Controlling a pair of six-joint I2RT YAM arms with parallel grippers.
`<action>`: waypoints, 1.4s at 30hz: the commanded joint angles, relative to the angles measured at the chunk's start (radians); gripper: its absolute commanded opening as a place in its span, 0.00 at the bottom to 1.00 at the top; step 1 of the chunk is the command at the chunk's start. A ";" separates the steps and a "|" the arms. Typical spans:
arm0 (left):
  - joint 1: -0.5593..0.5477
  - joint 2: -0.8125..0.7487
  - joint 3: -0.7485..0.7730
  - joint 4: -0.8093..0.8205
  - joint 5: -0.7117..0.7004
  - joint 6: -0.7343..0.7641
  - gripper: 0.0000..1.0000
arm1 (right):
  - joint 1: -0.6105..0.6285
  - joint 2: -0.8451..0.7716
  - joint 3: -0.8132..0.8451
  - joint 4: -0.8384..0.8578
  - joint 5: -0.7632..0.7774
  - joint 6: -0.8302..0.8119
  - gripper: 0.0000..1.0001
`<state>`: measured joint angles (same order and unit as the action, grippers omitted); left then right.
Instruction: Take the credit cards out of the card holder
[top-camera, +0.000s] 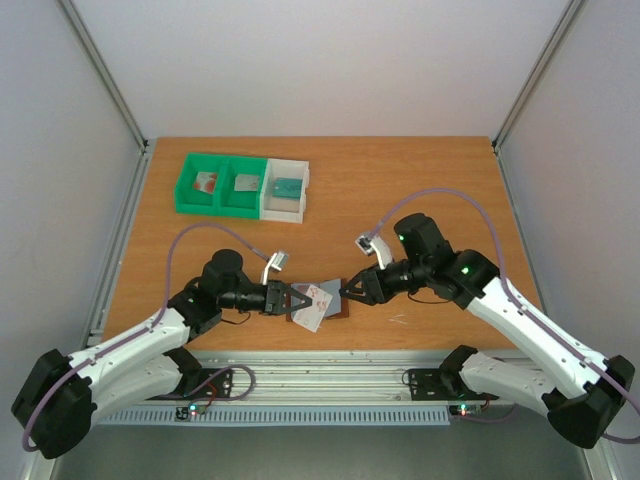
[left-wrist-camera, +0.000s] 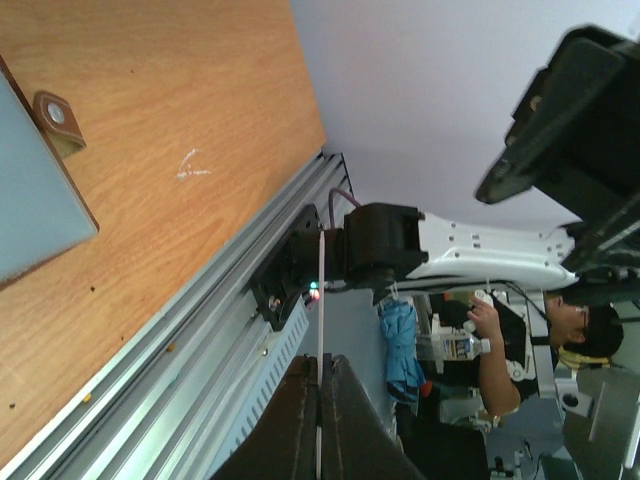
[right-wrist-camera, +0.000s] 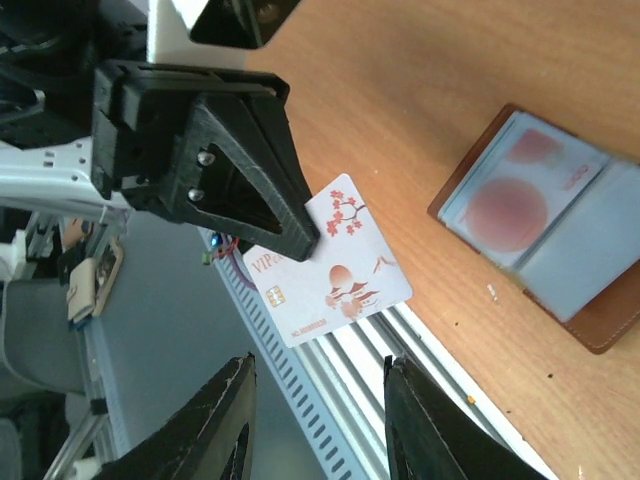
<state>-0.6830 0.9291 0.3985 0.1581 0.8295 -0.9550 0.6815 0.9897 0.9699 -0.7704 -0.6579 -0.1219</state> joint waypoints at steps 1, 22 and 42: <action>-0.004 -0.032 0.033 -0.043 0.068 0.043 0.00 | -0.002 0.045 0.003 0.016 -0.108 -0.035 0.36; -0.003 -0.045 0.043 0.053 0.219 0.069 0.00 | 0.030 0.266 -0.020 0.199 -0.355 -0.001 0.39; -0.004 -0.020 0.129 -0.235 0.023 0.149 0.32 | 0.043 0.275 -0.006 0.241 -0.394 0.045 0.01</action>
<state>-0.6830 0.8951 0.4175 0.1429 0.9928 -0.8932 0.7174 1.3109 0.9783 -0.5892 -1.0569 -0.1337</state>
